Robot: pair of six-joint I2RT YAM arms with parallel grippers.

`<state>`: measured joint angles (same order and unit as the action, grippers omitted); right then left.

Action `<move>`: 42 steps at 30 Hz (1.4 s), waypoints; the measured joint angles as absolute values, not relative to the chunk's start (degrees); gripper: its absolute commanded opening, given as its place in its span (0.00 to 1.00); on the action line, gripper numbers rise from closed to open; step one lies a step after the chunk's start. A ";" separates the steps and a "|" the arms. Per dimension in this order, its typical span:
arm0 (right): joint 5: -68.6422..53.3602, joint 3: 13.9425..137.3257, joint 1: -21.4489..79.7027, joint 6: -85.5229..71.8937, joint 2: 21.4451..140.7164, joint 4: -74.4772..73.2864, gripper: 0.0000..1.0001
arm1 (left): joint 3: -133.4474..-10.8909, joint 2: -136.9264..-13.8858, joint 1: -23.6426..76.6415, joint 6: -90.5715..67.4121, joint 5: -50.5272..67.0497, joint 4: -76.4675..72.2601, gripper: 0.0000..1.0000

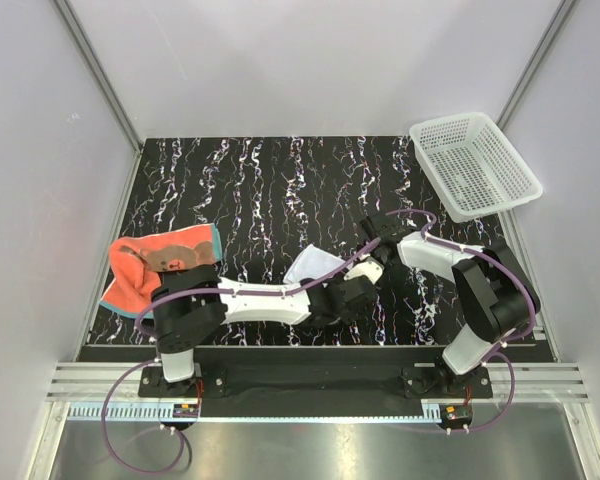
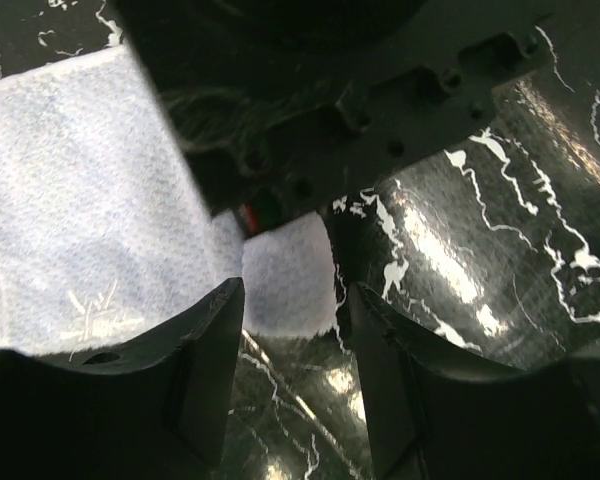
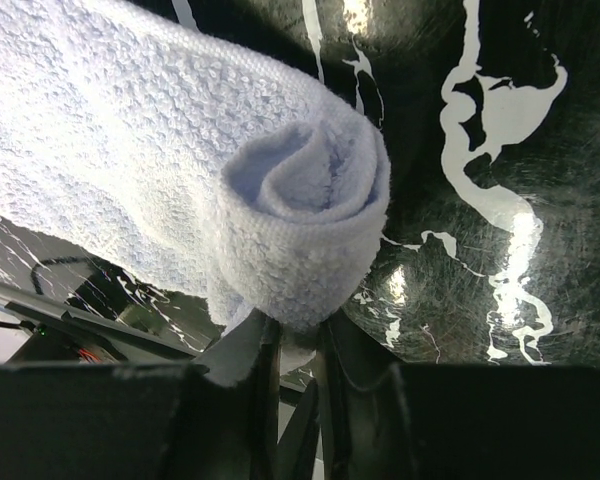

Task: Roll the towels
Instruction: Roll the towel

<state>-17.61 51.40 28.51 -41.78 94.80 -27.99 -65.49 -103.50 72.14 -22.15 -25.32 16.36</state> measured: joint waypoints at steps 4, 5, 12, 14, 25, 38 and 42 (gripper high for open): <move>-17.61 51.51 28.51 -41.76 94.83 -28.40 0.06 | -66.32 -106.87 72.29 -22.04 -26.35 15.64 0.49; -17.61 51.53 28.51 -41.74 94.83 -28.45 0.06 | -66.32 -107.70 72.36 -22.04 -26.59 15.38 0.47; -17.63 51.70 28.51 -41.34 94.91 -28.69 0.06 | -65.65 -108.92 72.49 -22.70 -27.70 13.63 0.16; -17.63 51.86 28.51 -41.17 94.94 -28.84 0.07 | -65.08 -108.86 72.49 -22.85 -28.08 12.73 0.00; -17.45 56.62 27.49 -38.70 95.55 -34.85 0.60 | -55.37 -101.95 70.37 -24.29 -21.74 4.58 0.00; -17.78 63.99 9.98 -31.75 96.47 -37.01 0.63 | -48.58 -94.24 64.16 -27.94 -7.57 1.23 0.00; -20.69 58.67 10.50 -32.49 88.73 -33.98 0.62 | -44.18 -92.23 58.22 -31.97 3.01 -5.23 0.00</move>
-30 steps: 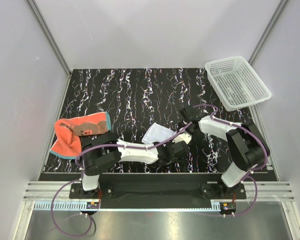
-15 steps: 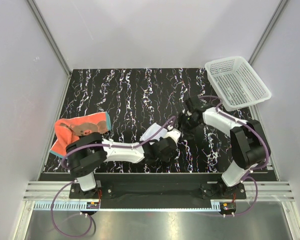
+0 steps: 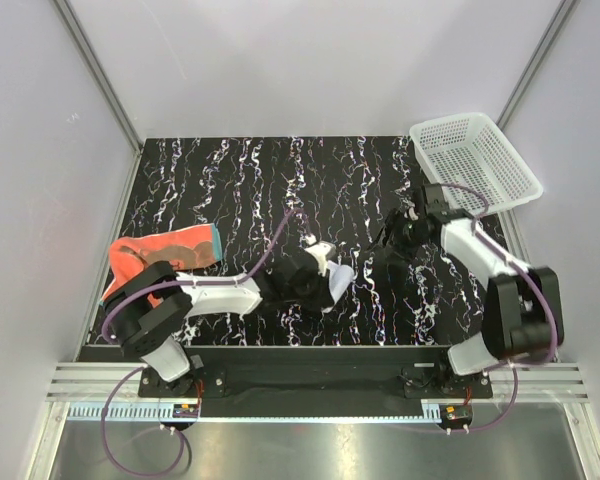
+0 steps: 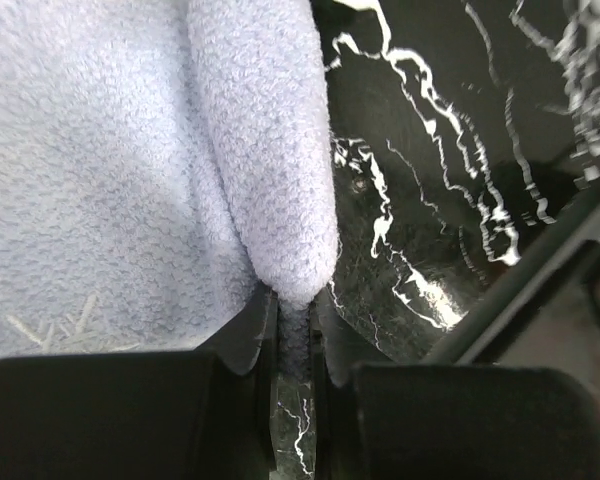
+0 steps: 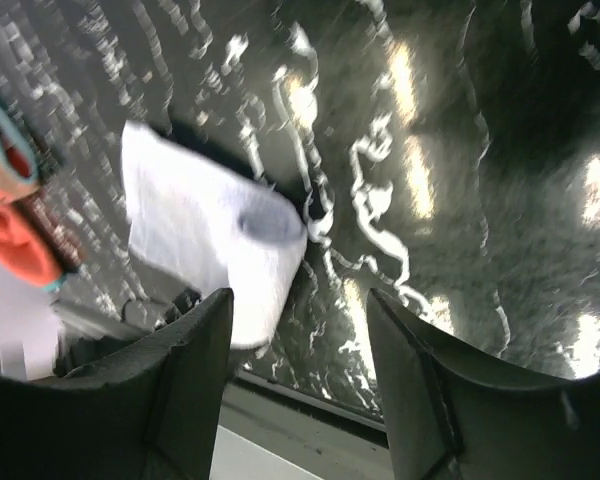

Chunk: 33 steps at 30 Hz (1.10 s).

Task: Roll the towels
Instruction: Roll the towel

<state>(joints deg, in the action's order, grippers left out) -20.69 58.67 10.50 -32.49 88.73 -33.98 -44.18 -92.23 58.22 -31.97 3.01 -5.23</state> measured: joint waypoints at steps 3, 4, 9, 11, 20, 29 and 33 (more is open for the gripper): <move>-24.10 52.07 10.50 -34.37 81.54 -29.76 0.62 | -40.93 -92.16 53.82 -35.46 9.82 -10.66 0.00; -25.74 49.52 10.50 -35.22 79.44 -28.05 0.62 | -39.68 -92.16 52.56 -36.88 12.23 -12.73 0.00; -32.67 35.68 10.57 -39.44 71.11 -17.21 0.63 | -35.44 -92.38 49.39 -44.49 21.08 -21.96 0.00; -34.92 31.40 10.74 -41.21 69.84 -12.60 0.63 | -33.82 -92.75 48.27 -48.56 23.99 -26.46 0.00; -38.68 24.60 17.74 -48.25 76.40 7.38 0.63 | -29.34 -101.49 45.95 -63.81 31.03 -48.34 0.00; -38.02 24.40 22.26 -51.11 83.68 16.80 0.60 | -24.60 -103.98 45.69 -70.65 30.33 -58.26 0.00; -37.04 24.38 22.41 -51.31 84.58 17.89 0.59 | -22.06 -103.98 45.63 -72.12 28.08 -60.23 0.00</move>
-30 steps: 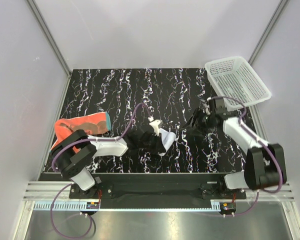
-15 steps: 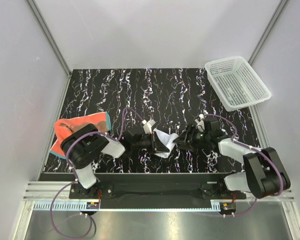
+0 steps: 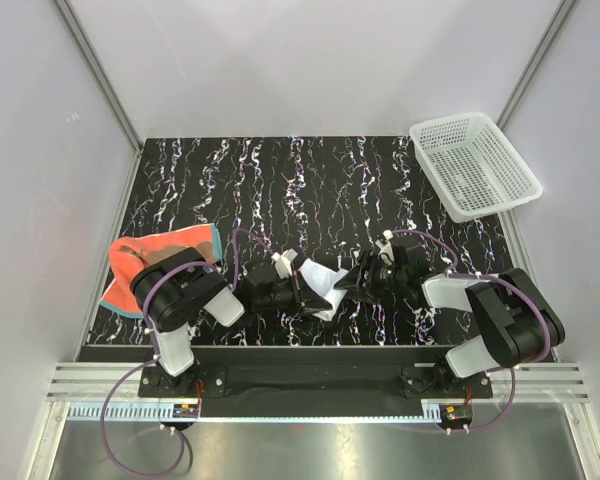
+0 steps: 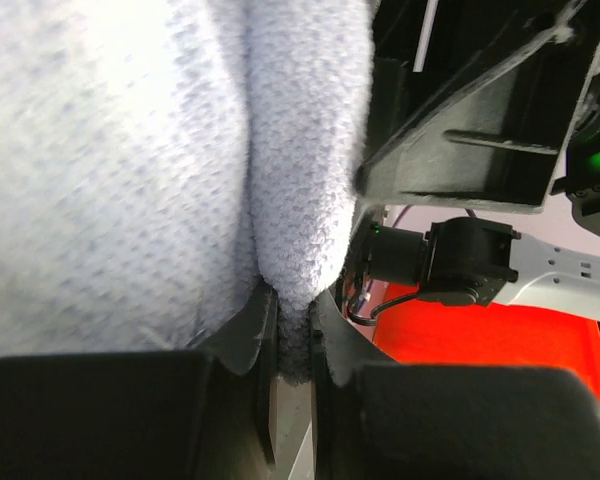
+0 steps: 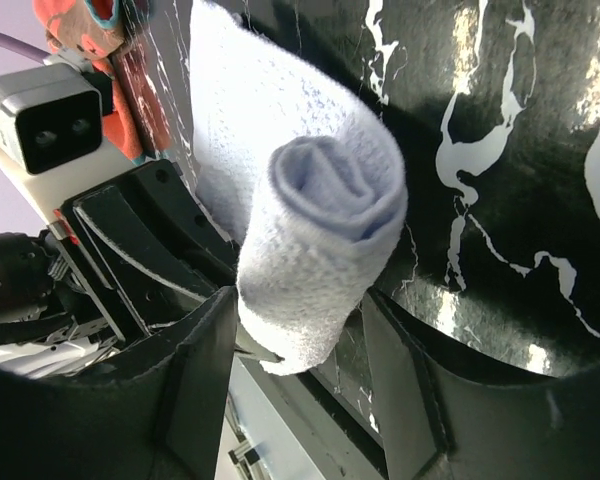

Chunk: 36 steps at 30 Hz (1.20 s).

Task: Roll the towels
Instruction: Roll the towel

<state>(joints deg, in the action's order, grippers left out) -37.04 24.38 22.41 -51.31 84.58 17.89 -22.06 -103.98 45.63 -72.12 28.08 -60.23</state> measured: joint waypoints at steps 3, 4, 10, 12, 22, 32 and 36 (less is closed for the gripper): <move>-36.84 24.32 22.57 -51.42 85.41 19.00 0.57 | -20.99 -103.98 45.65 -73.06 26.83 -60.60 0.00; -36.62 24.32 22.72 -51.51 85.86 19.42 0.56 | -20.86 -103.98 45.65 -73.30 26.57 -60.88 0.00; -35.59 24.40 24.45 -52.31 88.90 21.74 0.40 | -20.01 -104.07 45.87 -74.08 25.61 -62.63 0.07; -35.38 24.62 25.10 -52.53 89.56 22.17 0.34 | -19.90 -104.25 46.04 -74.24 25.58 -62.85 0.12; -33.58 27.07 26.00 -51.03 88.88 17.04 0.24 | -22.26 -95.83 48.40 -66.63 21.19 -46.78 0.57; -28.91 30.63 26.20 -46.78 84.84 5.13 0.20 | -41.52 -87.83 60.82 -48.16 -3.53 -2.48 0.61; -27.38 32.64 26.37 -45.65 84.27 0.19 0.19 | -51.86 -89.82 66.81 -42.70 -14.85 10.04 0.61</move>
